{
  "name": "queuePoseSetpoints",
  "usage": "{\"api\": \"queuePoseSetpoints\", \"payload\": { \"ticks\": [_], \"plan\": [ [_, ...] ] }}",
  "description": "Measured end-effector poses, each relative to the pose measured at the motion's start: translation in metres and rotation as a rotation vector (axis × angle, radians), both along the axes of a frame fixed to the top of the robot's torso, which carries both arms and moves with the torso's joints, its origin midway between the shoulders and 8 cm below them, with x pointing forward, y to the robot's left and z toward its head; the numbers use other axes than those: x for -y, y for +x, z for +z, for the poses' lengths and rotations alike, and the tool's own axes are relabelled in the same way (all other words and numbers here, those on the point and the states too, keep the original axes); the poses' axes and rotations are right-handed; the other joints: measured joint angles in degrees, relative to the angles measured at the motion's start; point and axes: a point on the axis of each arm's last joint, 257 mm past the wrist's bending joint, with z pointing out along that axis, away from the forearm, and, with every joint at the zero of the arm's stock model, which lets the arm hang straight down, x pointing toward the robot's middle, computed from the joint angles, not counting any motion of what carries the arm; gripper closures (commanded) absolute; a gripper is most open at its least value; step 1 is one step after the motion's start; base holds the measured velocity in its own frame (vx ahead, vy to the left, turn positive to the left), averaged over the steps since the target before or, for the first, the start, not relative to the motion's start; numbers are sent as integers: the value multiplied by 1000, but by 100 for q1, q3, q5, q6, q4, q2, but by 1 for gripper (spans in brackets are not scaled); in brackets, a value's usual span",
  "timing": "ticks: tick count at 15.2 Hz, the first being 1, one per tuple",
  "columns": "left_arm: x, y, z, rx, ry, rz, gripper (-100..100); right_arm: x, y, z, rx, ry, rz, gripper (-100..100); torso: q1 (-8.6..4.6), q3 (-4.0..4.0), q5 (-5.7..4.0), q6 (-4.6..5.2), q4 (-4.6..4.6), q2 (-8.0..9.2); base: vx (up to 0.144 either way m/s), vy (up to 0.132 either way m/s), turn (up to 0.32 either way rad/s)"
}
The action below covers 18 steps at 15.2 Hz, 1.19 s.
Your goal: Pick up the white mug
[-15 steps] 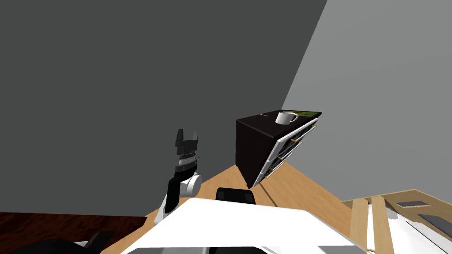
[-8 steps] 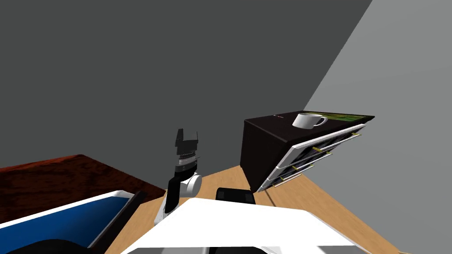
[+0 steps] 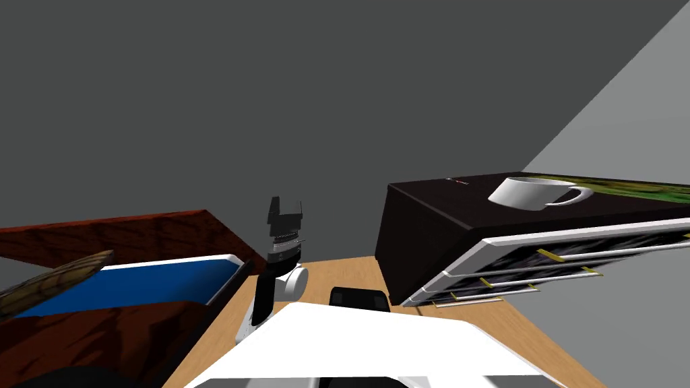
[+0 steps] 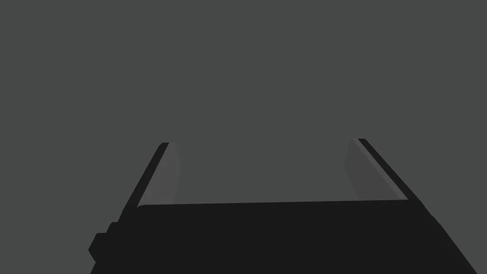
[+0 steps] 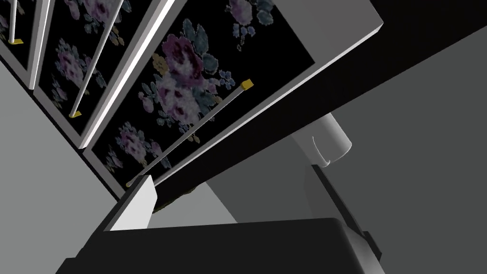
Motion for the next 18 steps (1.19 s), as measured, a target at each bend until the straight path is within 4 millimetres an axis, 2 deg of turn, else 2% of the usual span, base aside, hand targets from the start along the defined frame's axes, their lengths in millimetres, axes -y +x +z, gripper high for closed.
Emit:
{"api": "queuePoseSetpoints", "payload": {
  "ticks": [5,8,10,14,18],
  "plan": [
    [0,0,0,0,0,0,0,18,-38,31,-121,-59,-27,-100,-2,-2,-1,-1,-1,-4,8,-18,334],
    [0,0,0,0,0,0,0,29,-57,56,-193,-93,-42,-100,-3,-5,0,-5,-3,-8,11,-19,360],
    [0,0,0,0,0,0,0,35,-67,73,-251,-115,-47,-100,-7,-8,-1,-5,-4,-13,16,-33,435],
    [0,0,0,0,0,0,0,41,-88,106,-350,-155,-60,-100,-3,-9,-1,0,-4,-14,13,-26,243],
    [0,0,0,0,0,0,0,44,-96,133,-447,-184,-63,-100,-6,-13,-2,-4,-6,-20,17,-28,405]
  ]
}}
